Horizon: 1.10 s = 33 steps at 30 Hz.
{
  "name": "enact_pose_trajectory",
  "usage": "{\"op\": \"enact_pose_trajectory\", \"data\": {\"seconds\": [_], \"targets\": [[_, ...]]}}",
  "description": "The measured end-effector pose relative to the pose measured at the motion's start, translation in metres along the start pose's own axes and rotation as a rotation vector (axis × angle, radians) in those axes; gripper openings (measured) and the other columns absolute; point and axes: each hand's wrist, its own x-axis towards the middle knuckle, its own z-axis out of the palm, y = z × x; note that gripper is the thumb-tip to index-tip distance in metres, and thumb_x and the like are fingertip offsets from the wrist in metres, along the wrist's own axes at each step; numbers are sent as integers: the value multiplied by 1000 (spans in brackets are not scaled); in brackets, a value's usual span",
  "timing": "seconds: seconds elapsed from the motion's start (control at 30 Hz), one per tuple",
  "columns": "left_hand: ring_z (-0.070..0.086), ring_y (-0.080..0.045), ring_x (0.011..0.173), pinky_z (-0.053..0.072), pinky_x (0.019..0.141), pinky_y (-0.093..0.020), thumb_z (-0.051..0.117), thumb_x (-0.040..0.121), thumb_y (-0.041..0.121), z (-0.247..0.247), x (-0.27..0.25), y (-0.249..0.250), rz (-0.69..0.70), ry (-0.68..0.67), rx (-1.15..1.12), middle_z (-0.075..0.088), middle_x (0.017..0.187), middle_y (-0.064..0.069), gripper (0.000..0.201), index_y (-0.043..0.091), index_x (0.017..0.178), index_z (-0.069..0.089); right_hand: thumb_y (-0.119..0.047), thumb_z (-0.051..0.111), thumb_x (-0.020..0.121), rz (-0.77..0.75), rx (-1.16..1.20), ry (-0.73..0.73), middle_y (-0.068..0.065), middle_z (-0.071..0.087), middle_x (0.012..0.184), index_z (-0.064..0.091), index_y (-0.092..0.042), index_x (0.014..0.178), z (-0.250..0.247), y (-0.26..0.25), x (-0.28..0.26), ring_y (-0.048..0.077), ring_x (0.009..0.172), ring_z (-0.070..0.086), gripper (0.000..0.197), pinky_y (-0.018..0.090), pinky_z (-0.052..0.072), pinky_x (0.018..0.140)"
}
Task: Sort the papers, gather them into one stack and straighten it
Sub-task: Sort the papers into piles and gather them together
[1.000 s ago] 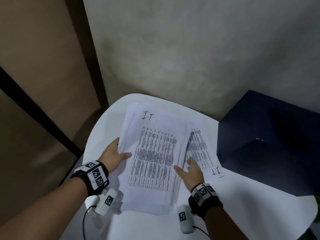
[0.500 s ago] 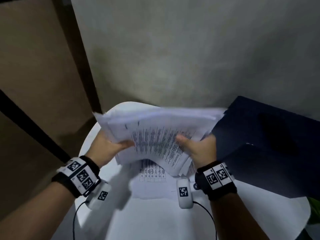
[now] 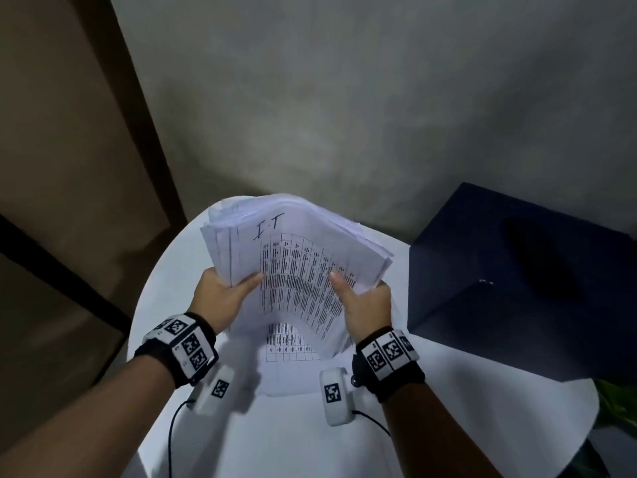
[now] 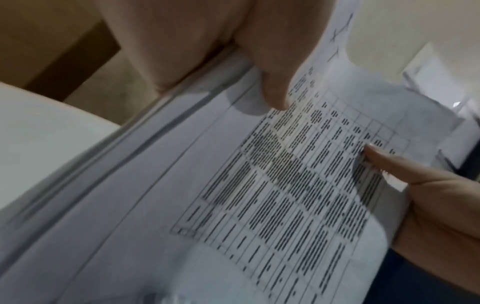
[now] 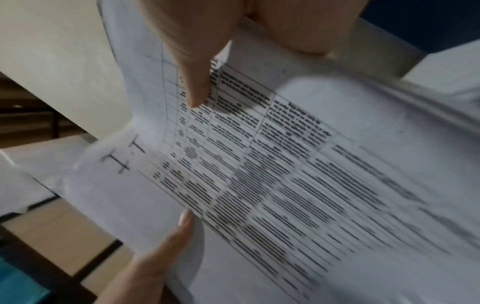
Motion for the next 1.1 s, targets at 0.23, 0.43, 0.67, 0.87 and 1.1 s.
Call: {"op": "enact_pose_trajectory", "data": {"seconds": [0.23,0.43,0.67,0.87,1.1], "targets": [[67,-6,84,49,83,-27,77,79,26,-40,17,11,-20,91,15,72,83,19,19,27,97,70,-26,69,81,192,-533,21,4,37,154,25,-21,151,-44,85,69,26,140,37,83,45,31,115],[68,6,75,51,78,-18,78,78,29,-86,9,-2,-79,123,65,73,77,23,24,14,97,73,-63,78,63,379,-1078,-159,9,4,162,-8,-11,154,-49,116,99,38,147,6,135,52,18,117],[32,2,27,39,41,-7,69,81,23,-67,-20,36,-186,172,-11,44,27,3,57,8,30,48,-43,77,73,389,-963,-103,16,52,138,34,-5,140,-51,102,86,36,123,54,88,44,48,100],[40,-56,103,41,94,-61,70,87,13,-74,-22,50,-157,197,-44,49,95,-52,56,-35,97,43,-21,65,92,308,-659,64,21,46,145,40,-2,143,-48,82,49,37,131,47,60,38,41,104],[49,4,39,55,80,-47,72,81,23,-77,-20,34,-197,98,-129,56,41,16,15,9,79,77,-27,60,93,364,-895,17,17,48,141,43,-1,137,10,96,15,36,129,46,55,43,43,104]]}}
